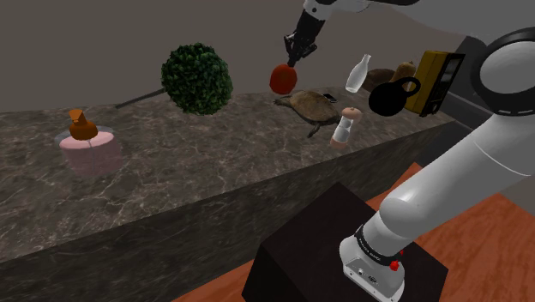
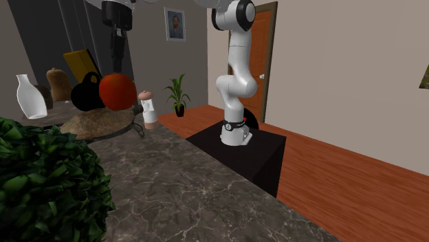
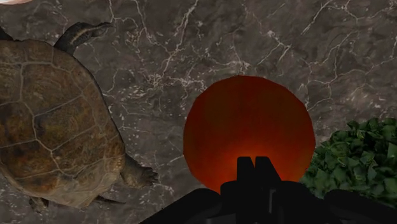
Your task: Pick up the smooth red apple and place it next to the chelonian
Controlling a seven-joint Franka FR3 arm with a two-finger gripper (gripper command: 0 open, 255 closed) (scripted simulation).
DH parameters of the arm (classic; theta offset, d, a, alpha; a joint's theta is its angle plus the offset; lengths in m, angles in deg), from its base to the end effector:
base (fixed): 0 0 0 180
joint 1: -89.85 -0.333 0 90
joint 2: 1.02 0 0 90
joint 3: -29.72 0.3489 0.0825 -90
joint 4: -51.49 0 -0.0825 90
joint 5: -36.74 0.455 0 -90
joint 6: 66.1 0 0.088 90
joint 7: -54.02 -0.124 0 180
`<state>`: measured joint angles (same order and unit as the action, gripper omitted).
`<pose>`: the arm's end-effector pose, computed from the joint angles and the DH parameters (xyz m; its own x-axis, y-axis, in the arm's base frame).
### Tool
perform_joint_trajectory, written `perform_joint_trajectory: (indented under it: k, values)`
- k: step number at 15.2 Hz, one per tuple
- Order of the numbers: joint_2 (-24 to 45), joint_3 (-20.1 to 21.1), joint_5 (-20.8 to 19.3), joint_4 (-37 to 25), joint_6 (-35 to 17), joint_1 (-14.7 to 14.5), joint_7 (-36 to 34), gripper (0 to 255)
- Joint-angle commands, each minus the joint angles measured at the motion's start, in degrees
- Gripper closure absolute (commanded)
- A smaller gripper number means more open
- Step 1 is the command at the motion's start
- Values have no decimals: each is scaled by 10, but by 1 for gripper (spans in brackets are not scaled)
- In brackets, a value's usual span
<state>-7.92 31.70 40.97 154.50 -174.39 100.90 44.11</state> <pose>0.6070 -0.0891 0.6204 0.9188 -0.3430 0.1951 -0.3283 -0.9388 -0.1043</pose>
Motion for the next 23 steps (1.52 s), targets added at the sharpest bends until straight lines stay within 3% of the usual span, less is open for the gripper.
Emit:
perform_joint_trajectory:
  k: [1, 23]
  values:
    - [1, -1, 1, 13, -14, 0, 3, 255]
    - [14, 1, 7, 168, -182, -1, 14, 255]
